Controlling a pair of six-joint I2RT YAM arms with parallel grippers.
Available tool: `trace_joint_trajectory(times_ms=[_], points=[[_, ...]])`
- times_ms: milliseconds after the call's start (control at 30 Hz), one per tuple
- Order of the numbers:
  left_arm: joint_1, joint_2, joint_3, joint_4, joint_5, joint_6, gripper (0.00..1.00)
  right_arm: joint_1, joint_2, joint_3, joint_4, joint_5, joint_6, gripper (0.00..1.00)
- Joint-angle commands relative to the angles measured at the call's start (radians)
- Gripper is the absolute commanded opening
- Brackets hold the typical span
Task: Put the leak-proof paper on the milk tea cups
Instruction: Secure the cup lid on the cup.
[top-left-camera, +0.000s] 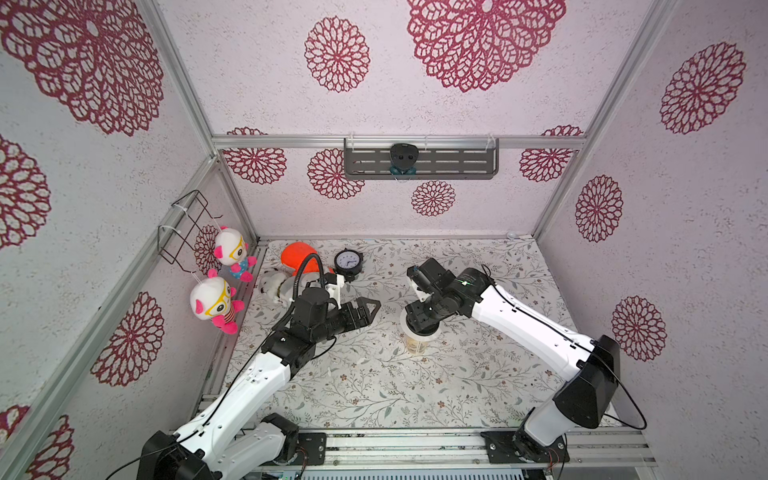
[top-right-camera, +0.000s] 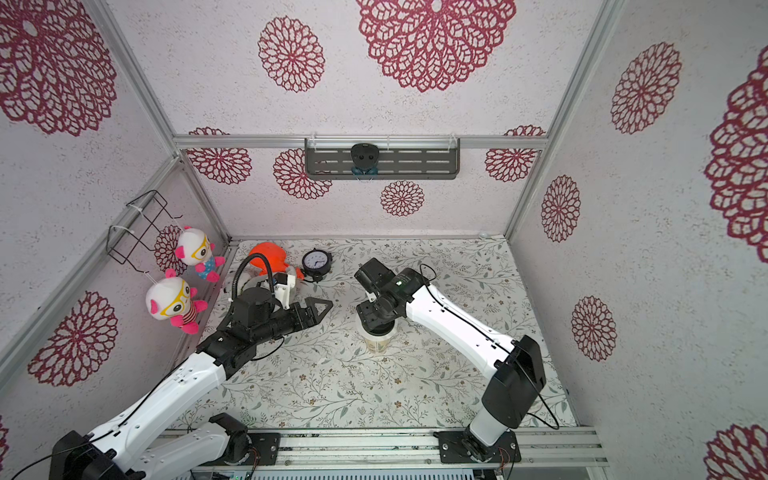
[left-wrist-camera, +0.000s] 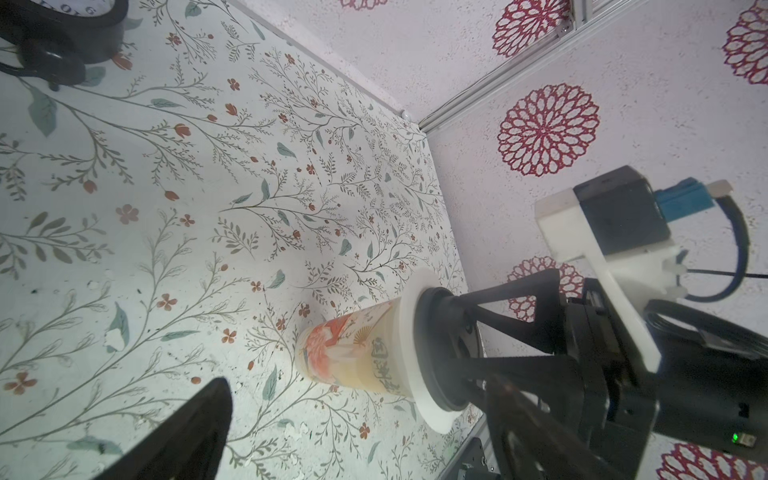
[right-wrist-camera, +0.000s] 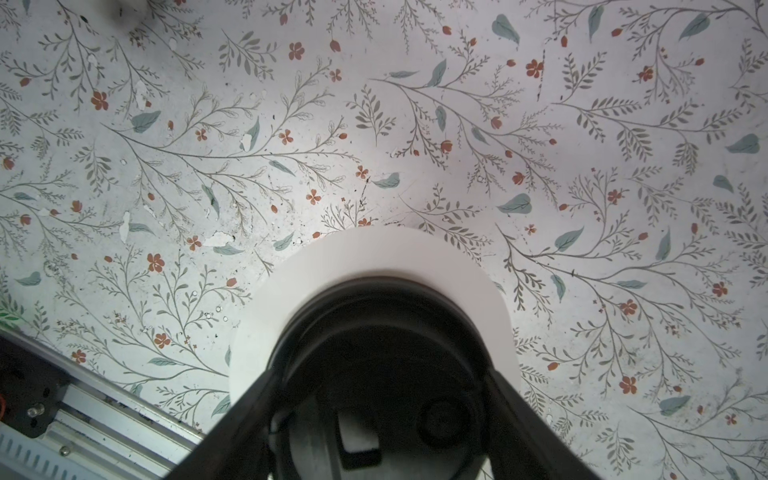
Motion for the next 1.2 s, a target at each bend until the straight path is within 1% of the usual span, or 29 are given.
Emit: trace_joint_trajectory(times_ms=[0, 200, 433, 500, 600, 833, 967, 1167], points=[[0.008, 0.009, 0.029, 0.031, 0.019, 0.018, 0.97, -0.008, 0.011, 0.017, 0.005, -0.019, -0.025, 0.52], [0.008, 0.033, 0.031, 0.049, 0.038, 0.017, 0.98, -0.008, 0.013, -0.011, 0.024, -0.030, -0.023, 0.52], [0.008, 0.104, 0.046, 0.089, 0.084, 0.006, 0.98, -0.008, 0.018, -0.052, 0.032, -0.027, -0.017, 0.53], [0.008, 0.130, 0.058, 0.097, 0.112, -0.001, 0.98, -0.009, 0.009, -0.072, 0.039, -0.020, -0.012, 0.54], [0.008, 0.165, 0.073, 0.108, 0.135, -0.001, 0.98, -0.009, -0.006, -0.109, 0.050, -0.018, -0.007, 0.54], [0.007, 0.199, 0.096, 0.116, 0.148, 0.005, 0.98, -0.008, -0.059, -0.216, 0.111, -0.024, -0.010, 0.55], [0.005, 0.243, 0.127, 0.111, 0.161, 0.022, 0.98, -0.005, -0.072, -0.276, 0.141, -0.033, -0.022, 0.56], [-0.038, 0.328, 0.200, 0.092, 0.180, 0.072, 0.97, 0.003, -0.096, -0.386, 0.212, -0.019, -0.065, 0.57]])
